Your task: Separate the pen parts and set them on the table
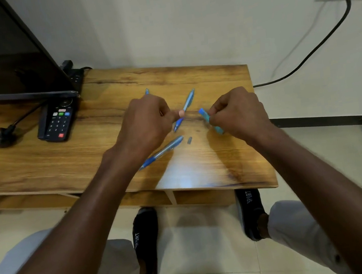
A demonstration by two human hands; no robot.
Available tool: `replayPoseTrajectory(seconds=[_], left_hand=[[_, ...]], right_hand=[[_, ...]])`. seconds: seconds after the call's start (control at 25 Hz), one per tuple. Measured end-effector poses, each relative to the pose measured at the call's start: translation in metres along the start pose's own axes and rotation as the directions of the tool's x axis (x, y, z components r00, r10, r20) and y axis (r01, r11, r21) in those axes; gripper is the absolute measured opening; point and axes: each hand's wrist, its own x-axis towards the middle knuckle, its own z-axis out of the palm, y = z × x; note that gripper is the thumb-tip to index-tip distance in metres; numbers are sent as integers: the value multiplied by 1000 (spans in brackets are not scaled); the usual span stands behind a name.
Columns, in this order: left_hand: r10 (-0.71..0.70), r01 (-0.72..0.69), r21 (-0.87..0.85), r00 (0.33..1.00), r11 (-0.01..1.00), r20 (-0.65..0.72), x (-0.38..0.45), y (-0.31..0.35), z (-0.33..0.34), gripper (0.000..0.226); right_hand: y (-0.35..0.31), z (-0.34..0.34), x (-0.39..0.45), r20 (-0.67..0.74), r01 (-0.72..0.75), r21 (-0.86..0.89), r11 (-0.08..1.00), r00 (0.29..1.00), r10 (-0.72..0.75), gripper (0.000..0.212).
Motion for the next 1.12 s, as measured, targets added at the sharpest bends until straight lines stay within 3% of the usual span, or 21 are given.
replayPoseTrajectory(seconds=[0.08,0.24,0.44,0.52,0.68,0.88,1.12], left_hand=[[-42,28,-240,998,970,-52,5,-2,-3,24],[-52,75,-591,997,803,56,7,4,-1,15],[-101,128,-816,991,564,86,5,13,-3,19],[-145,178,-854,982,489,122,4,14,-3,21],[-154,210,-838,976,504,151,3,14,-3,18],[-134,312,-869,950,385,281,3,11,-8,26],[-182,376,-878,925,298,334,4,11,-5,11]], right_hand=[[-7,-2,-4,56,-5,166,986,998,-5,9],[-26,-10,-16,188,-33,526,850,979,-79,14],[-31,-16,-19,200,-23,614,789,972,-127,14],[-30,-16,-19,202,-31,634,773,971,-127,13],[-27,-10,-19,146,51,582,811,975,-166,17],[-27,-14,-17,121,83,578,812,975,-186,13],[-30,-10,-18,45,162,495,854,976,-211,10]])
